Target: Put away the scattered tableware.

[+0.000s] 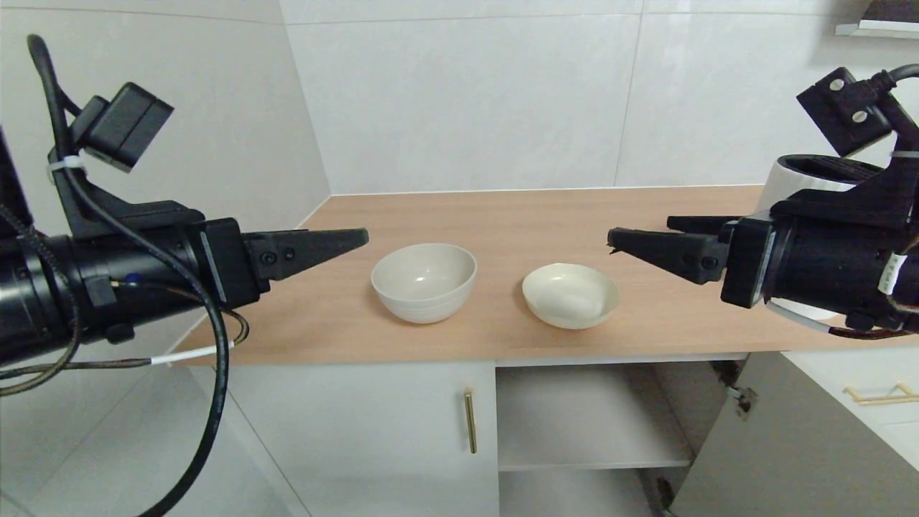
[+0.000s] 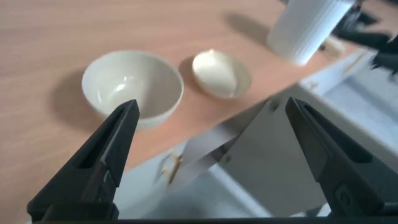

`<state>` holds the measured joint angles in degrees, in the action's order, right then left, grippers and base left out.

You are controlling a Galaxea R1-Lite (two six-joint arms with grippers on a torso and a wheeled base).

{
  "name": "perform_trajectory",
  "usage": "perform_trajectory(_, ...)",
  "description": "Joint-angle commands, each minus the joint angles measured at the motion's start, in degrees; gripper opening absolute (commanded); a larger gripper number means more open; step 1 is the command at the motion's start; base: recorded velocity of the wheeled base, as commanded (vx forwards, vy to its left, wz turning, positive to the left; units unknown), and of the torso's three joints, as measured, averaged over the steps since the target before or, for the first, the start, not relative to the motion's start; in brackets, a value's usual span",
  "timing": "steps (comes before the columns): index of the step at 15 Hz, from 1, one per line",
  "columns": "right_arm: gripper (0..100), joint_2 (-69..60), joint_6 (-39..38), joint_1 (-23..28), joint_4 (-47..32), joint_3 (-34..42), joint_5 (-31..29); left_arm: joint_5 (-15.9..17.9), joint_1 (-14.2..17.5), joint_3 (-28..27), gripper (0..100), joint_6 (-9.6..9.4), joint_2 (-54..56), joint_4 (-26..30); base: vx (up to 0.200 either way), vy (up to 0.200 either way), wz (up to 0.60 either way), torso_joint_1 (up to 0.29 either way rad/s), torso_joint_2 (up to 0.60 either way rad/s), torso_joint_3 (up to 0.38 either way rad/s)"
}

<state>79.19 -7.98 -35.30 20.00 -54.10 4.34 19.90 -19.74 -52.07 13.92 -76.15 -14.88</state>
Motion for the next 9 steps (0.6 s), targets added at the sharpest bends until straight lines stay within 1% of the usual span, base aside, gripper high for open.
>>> perform_trajectory(1, 100, 6.2, -0.3, 5.9, 0.8, -4.9, 0.0, -0.2, 1.1, -5.4, 100, 2.16, -4.9, 0.6, 0.0, 0.0, 0.0, 0.032, -0.08, -0.051)
perform_trajectory(2, 100, 8.4, -1.9, 7.3, -0.1, -6.7, 0.0, -0.2, 3.1, -6.2, 100, 2.07, -6.3, 1.6, 0.0, 0.0, 0.0, 0.0, 0.0, 0.0)
perform_trajectory(3, 100, 10.2, -5.1, 8.4, -2.6, -8.7, -0.1, -0.4, 3.8, -8.1, 100, 2.16, -9.3, 3.2, 0.0, 0.0, 0.0, 0.0, 0.0, 0.0)
perform_trajectory(5, 100, 10.5, -6.0, 8.8, -7.9, -10.8, -0.6, -2.8, 4.7, -10.3, 100, 2.25, -11.8, 6.6, 0.0, 0.0, 0.0, 0.0, 0.0, 0.0)
perform_trajectory(6, 100, 10.7, -6.2, 8.7, -11.9, -12.7, -1.6, -4.3, 5.6, -14.0, 100, 2.95, -13.6, 11.9, 0.0, 0.0, 0.0, 0.0, 0.0, 0.0)
perform_trajectory(7, 100, 11.8, -6.2, 8.5, -14.5, -14.2, -4.7, -4.4, 5.8, -16.8, 100, 4.36, -14.4, 16.3, 0.0, 0.0, 0.0, 0.0, 0.0, 0.0)
perform_trajectory(8, 100, 13.5, -6.4, 8.1, -16.8, -16.3, -8.9, -4.5, 5.8, -19.8, 100, 6.64, -15.5, 20.7, 0.0, 0.0, 0.0, 0.0, 0.0, 0.0)
perform_trajectory(9, 100, 14.6, -7.1, 7.7, -17.6, -17.4, -11.2, -4.5, 5.8, -21.6, 100, 7.96, -16.3, 23.1, 0.0, 0.0, 0.0, 0.0, 0.0, 0.0)
